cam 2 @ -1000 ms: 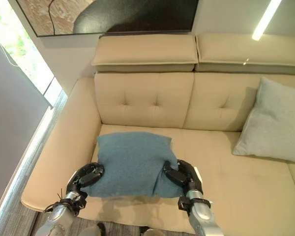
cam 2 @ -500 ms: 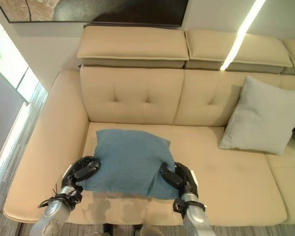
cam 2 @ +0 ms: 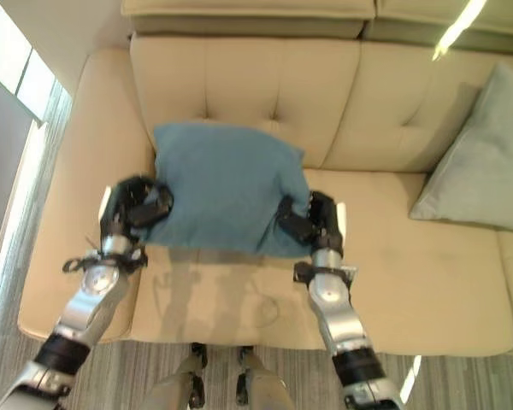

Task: Pick up all the scattered cushions and arrange them neatly on the sofa.

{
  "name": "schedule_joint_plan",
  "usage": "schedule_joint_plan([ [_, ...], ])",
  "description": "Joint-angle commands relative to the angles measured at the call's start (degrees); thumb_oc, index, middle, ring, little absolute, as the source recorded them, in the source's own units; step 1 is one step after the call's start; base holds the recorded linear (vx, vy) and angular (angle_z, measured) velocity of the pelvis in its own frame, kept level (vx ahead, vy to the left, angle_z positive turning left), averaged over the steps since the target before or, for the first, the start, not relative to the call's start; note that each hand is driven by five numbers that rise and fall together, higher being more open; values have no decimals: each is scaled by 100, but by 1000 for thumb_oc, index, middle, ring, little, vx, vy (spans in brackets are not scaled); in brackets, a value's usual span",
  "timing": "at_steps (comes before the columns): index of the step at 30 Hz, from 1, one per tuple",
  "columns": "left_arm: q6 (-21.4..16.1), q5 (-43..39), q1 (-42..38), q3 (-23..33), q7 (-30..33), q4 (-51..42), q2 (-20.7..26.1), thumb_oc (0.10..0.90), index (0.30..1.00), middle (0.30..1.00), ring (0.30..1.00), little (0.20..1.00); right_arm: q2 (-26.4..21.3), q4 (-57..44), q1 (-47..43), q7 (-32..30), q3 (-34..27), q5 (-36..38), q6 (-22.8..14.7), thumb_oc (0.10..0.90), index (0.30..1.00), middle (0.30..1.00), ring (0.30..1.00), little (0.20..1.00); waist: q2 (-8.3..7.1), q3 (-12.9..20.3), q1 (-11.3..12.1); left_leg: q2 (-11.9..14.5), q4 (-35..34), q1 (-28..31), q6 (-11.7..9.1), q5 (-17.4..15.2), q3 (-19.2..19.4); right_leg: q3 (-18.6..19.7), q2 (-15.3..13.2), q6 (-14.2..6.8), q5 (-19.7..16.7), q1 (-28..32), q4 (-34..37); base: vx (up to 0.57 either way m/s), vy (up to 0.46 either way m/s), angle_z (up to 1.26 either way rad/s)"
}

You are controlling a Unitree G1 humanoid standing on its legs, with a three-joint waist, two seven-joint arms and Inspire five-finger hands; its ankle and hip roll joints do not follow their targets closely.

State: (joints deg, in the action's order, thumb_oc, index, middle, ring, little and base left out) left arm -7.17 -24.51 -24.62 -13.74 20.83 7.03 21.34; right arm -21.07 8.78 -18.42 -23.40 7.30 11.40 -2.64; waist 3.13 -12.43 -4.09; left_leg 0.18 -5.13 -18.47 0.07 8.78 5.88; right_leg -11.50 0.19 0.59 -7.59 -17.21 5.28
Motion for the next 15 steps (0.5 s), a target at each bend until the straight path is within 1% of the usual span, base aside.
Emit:
schedule_joint_plan([
  [1, -1771, 827, -621, -349, 44, -1886, -121, 400, 300, 300, 300, 300, 433, -2266, -573, -116, 194, -912, -1928, 400, 300, 300, 300, 300, -215, 821, -154, 120, 13, 246, -202, -891, -62, 416, -402, -895, 674, -210, -28, 0, 0, 0],
  [2, -1763, 831, -615, -346, 47, -1898, -115, 400, 300, 300, 300, 300, 439, -2279, -570, -116, 195, -917, -1921, 400, 300, 300, 300, 300, -225, 845, -160, 108, 13, 199, -199, -848, -59, 420, -414, -892, 640, -258, -28, 23, 16, -5],
  [5, -1956, 1124, -663, -191, 303, -2136, -109, 400, 300, 300, 300, 300, 457, -2555, -680, -333, 128, -1248, -2135, 400, 300, 300, 300, 300, -244, 1006, -162, 87, 13, 77, -193, -850, -53, 434, -461, -881, 603, -375, -28, 18, 8, -9],
  [6, -1969, 1256, -742, -174, 446, -2055, -81, 400, 300, 300, 300, 300, 398, -2556, -750, -530, 87, -1489, -2161, 400, 300, 300, 300, 300, -248, 1042, -157, 81, 13, 37, -197, -842, -53, 433, -473, -877, 596, -409, -28, 15, -1, -6],
  [7, -2032, 1377, -880, -202, 694, -1938, -116, 400, 300, 300, 300, 300, 289, -2528, -938, -916, 106, -1965, -2153, 400, 300, 300, 300, 300, -266, 1083, -156, 69, 13, -37, -211, -828, -45, 422, -490, -865, 566, -486, -28, 0, 0, 0],
  [8, -2020, 1507, -983, -244, 874, -1809, -116, 400, 300, 300, 300, 300, 227, -2477, -1047, -1190, 111, -2271, -2100, 400, 300, 300, 300, 300, -266, 1096, -157, 61, 13, -96, -216, -810, -54, 427, -492, -861, 550, -552, -28, 0, 0, 0],
  [9, -2029, 1534, -1014, -258, 907, -1785, -124, 400, 300, 300, 300, 300, 226, -2456, -1070, -1238, 123, -2314, -2101, 400, 300, 300, 300, 300, -263, 1103, -154, 60, 13, -120, -216, -806, -55, 426, -492, -860, 546, -576, -28, -19, -8, 6],
  [10, -2010, 1649, -1136, -317, 1079, -1624, -144, 400, 300, 300, 300, 300, 126, -2365, -1248, -1561, 188, -2731, -1956, 400, 300, 300, 300, 300, -269, 1095, -142, 57, 13, -170, -224, -797, -62, 425, -489, -856, 535, -629, -28, -29, -11, 8],
  [12, -1929, 1703, -1350, -466, 1268, -1228, -139, 400, 300, 300, 300, 300, -6, -2105, -1591, -1966, 297, -3143, -1734, 400, 300, 300, 300, 300, -286, 1076, -125, 53, 13, -285, -238, -746, -69, 399, -497, -853, 495, -764, -28, -41, -24, 7],
  [15, -1740, 1489, -2159, -802, 1482, 36, -51, 400, 300, 300, 300, 300, -338, -1120, -2600, -2449, 639, -3407, -1242, 400, 300, 300, 300, 300, -303, 926, -80, 89, 13, -442, -293, -675, -66, 344, -488, -857, 472, -920, -28, -42, -49, 5],
])
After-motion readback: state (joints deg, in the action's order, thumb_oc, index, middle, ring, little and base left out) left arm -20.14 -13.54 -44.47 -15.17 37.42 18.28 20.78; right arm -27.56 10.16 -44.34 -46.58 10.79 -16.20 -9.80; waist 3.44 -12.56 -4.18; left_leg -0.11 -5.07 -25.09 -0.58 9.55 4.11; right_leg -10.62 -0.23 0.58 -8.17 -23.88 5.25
